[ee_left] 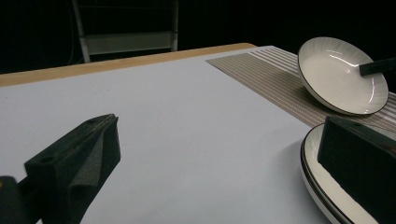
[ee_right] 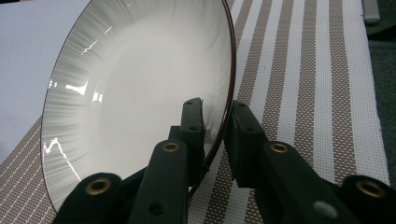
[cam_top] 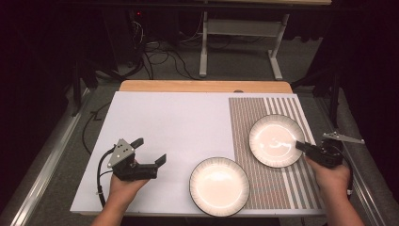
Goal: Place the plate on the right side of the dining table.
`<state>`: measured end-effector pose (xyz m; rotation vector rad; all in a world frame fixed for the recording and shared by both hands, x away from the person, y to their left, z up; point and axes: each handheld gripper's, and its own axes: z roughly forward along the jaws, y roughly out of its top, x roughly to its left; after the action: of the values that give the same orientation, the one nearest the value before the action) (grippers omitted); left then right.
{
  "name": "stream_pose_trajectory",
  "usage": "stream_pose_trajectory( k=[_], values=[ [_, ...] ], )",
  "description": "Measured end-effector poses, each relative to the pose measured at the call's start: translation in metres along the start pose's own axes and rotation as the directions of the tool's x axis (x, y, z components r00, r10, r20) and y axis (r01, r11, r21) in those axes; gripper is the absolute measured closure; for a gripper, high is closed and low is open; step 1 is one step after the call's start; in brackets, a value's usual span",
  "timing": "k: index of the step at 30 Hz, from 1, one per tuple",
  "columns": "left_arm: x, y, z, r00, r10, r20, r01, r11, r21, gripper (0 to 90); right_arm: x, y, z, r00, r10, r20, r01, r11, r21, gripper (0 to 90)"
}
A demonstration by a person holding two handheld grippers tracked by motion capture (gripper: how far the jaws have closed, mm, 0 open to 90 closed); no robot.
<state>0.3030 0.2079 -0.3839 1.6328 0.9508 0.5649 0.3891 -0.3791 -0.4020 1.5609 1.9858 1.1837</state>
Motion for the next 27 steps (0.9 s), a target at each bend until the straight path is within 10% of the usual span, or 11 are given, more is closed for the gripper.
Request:
stream_pose_trajectory(
  k=[27],
  values=[
    [0.005, 0.001, 0.002, 1.0, -0.008, 0.002, 0.008, 1.0, 0.006, 0.2, -0.007, 0.002, 0.023, 0.9942, 0.042, 0.1, -0.047, 0.998, 0.048, 79.1]
  ],
)
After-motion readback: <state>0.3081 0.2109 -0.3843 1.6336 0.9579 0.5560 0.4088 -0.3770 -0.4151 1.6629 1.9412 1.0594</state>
